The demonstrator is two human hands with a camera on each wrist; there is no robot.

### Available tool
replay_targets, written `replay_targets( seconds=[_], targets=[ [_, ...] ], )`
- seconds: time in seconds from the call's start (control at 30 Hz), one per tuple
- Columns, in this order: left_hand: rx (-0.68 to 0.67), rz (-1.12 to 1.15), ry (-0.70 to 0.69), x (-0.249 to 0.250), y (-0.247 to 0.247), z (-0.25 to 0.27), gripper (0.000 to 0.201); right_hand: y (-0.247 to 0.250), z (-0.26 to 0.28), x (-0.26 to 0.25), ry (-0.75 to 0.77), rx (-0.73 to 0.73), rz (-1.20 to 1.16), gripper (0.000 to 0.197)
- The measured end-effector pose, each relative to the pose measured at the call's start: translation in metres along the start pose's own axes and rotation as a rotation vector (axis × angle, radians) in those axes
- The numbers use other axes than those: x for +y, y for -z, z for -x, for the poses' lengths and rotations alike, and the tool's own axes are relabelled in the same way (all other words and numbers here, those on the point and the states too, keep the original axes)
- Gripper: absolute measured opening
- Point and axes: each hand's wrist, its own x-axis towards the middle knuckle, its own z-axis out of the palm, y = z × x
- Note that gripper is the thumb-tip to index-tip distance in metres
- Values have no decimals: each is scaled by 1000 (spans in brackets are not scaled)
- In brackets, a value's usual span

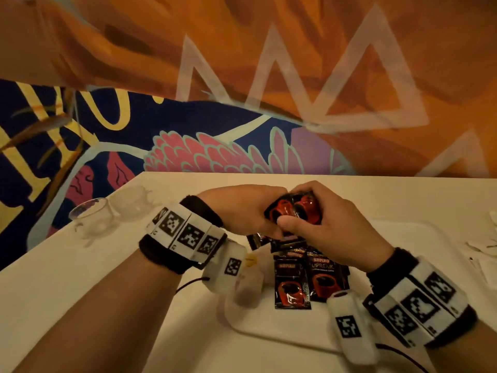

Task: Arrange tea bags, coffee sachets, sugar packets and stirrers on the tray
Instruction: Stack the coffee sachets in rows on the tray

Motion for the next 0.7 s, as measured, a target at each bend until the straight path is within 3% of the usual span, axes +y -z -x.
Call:
replay_targets(
  seconds=[0.13,0.27,0.33,0.47,0.57,0.67,0.7],
  targets=[
    [279,127,-88,19,-9,-13,42,15,-6,9,-7,170,-146,35],
    [549,882,-83,18,-23,-25,52,27,-8,13,-27,311,-501,22],
    [483,1242,-156,19,-36,-32,49,26,-9,12,-49,338,-750,19],
    [320,1584,-214,39,-57,-39,33,12,-12,11,-136,290,-1082,26],
    [378,1780,-149,46,-64,-43,35,7,-12,13,-148,267,-996,21],
    [423,1860,-135,43,-66,-42,35,10,-13,25,-126,348,-616,9],
    [416,1869,-144,42,-65,-41,34,13,-13,29,-117,390,-473,14]
  ],
)
